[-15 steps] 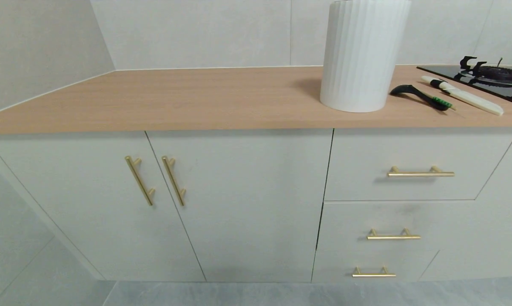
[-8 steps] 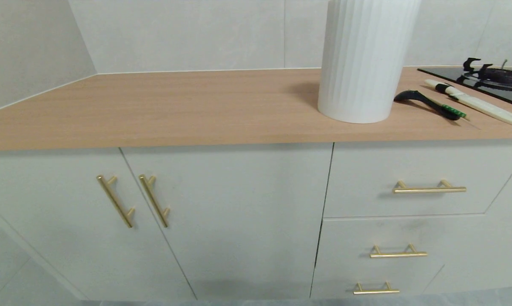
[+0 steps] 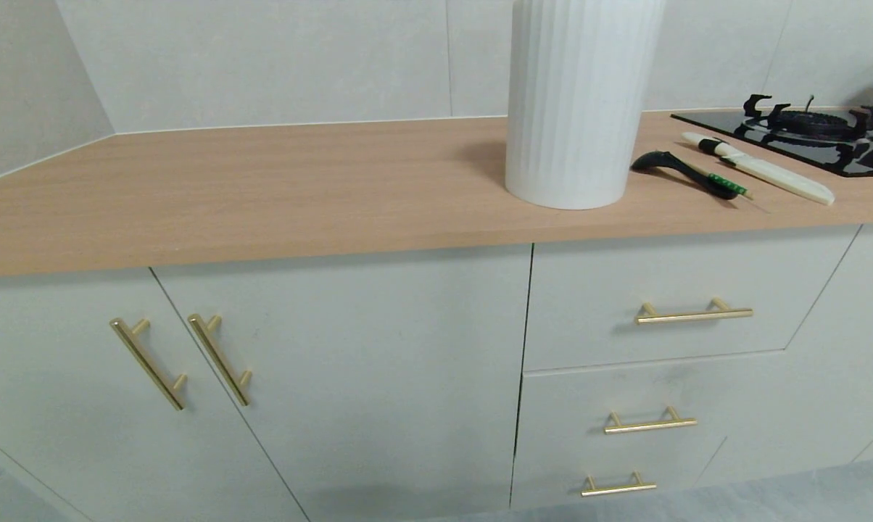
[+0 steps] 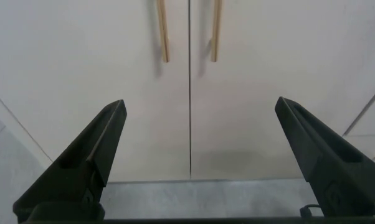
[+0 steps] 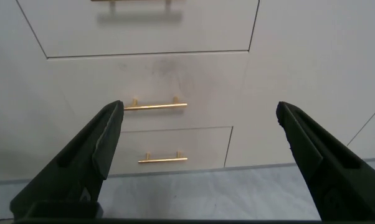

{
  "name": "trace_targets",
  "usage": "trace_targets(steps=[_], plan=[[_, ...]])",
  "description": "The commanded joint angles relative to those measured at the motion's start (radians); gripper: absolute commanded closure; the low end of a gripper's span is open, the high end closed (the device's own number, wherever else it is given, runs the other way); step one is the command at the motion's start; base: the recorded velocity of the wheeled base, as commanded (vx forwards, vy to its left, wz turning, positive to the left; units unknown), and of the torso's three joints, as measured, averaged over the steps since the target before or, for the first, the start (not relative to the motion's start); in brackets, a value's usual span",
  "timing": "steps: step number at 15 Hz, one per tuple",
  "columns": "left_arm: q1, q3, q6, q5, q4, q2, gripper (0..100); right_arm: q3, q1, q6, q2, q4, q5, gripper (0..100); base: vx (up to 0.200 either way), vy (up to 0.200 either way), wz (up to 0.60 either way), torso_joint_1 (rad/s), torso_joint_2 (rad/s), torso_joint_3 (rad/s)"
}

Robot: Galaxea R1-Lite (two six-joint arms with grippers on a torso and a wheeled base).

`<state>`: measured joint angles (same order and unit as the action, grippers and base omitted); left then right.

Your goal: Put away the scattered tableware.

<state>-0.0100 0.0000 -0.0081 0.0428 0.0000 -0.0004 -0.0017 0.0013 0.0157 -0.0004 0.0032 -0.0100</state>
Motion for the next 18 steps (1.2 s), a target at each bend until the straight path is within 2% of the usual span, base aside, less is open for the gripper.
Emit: trace_targets(steps=[1, 4, 6, 17, 18], plan=[[-0.001, 0.0, -0.001, 0.0, 0.0, 0.0, 0, 0.0, 0.0, 0.001, 0.0, 0.0, -0.001, 0, 0.0, 0.0, 0.0, 0.0, 0.0, 0.0], [-0.001, 0.0, 0.0, 0.0, 0.0, 0.0, 0, 0.0, 0.0, 0.001, 0.002, 0.0, -0.001, 0, 0.0, 0.0, 0.0, 0.0, 0.0, 0.0], [-0.001, 0.0, 0.0, 0.0, 0.0, 0.0, 0, 0.0, 0.0, 0.001, 0.0, 0.0, -0.001, 0, 0.0, 0.0, 0.6, 0.002, 0.0, 0.002], [-0.001, 0.0, 0.003, 0.0, -0.002, 0.0, 0, 0.0, 0.0, -0.003, 0.0, 0.0, 0.001, 0, 0.0, 0.0, 0.0, 0.0, 0.0, 0.0], [-0.001, 0.0, 0.005, 0.0, 0.0, 0.0, 0, 0.0, 0.0, -0.003, 0.0, 0.0, 0.001, 0, 0.0, -0.2, 0.0, 0.002, 0.0, -0.002]])
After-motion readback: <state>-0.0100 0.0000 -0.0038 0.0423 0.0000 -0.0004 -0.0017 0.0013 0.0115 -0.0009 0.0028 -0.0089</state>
